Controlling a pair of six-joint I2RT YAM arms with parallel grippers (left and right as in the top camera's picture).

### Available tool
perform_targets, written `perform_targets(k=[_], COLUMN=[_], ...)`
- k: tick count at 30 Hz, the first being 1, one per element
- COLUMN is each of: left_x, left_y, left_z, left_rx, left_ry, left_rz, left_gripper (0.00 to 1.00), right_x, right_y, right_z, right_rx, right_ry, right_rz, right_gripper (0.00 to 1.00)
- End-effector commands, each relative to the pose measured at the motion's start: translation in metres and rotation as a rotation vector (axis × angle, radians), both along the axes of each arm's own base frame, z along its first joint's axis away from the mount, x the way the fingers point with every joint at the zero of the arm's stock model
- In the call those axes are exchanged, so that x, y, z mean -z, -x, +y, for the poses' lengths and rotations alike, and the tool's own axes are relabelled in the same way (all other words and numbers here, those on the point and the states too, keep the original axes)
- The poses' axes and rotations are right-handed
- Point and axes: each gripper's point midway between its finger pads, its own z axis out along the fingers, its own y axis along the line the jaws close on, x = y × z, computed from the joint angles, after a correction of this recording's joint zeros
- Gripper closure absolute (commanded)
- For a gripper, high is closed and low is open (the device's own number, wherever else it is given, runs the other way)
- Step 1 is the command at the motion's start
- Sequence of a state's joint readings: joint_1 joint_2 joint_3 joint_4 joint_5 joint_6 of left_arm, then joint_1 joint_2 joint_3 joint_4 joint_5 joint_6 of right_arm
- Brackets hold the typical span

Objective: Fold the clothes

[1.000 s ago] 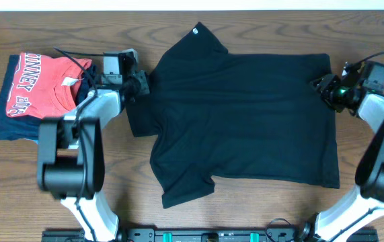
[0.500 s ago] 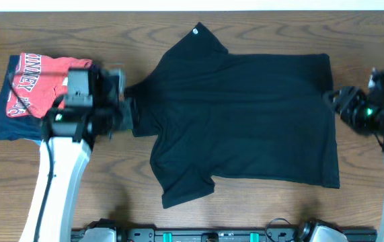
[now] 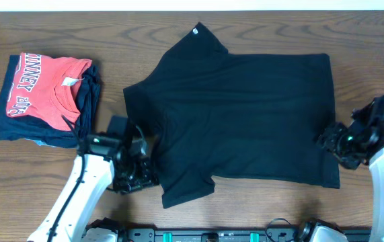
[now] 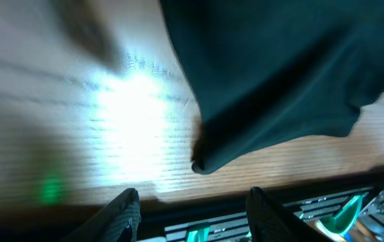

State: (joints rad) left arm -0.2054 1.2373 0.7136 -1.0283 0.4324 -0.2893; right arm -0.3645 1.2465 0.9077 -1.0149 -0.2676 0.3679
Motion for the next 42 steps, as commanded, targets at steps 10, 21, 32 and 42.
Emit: perform_targets(k=[10, 21, 32, 42], left_x=[0.040, 0.053, 0.028, 0.017], left_y=[0.035, 0.029, 0.028, 0.018], left_z=[-0.031, -0.051, -0.075, -0.080], left_rx=[-0.050, -0.060, -0.042, -0.018], left_ry=[0.070, 0.094, 0.240, 0.268], left_rz=[0.097, 0.058, 0.087, 0.028], left_gripper=[0.41, 0.71, 0.94, 0.94], right_x=[0.038, 0.037, 0.053, 0.093], right_y=[0.014, 0.009, 0.041, 0.077], right_z=[-0.002, -0.004, -0.038, -0.071], right_rx=[0.063, 0.063, 0.208, 0.405], right_ry=[-0.014, -0.005, 0.070, 0.059], right_rz=[0.060, 0.036, 0.149, 0.244], right_gripper=[0.42, 0.41, 0.37, 0.44])
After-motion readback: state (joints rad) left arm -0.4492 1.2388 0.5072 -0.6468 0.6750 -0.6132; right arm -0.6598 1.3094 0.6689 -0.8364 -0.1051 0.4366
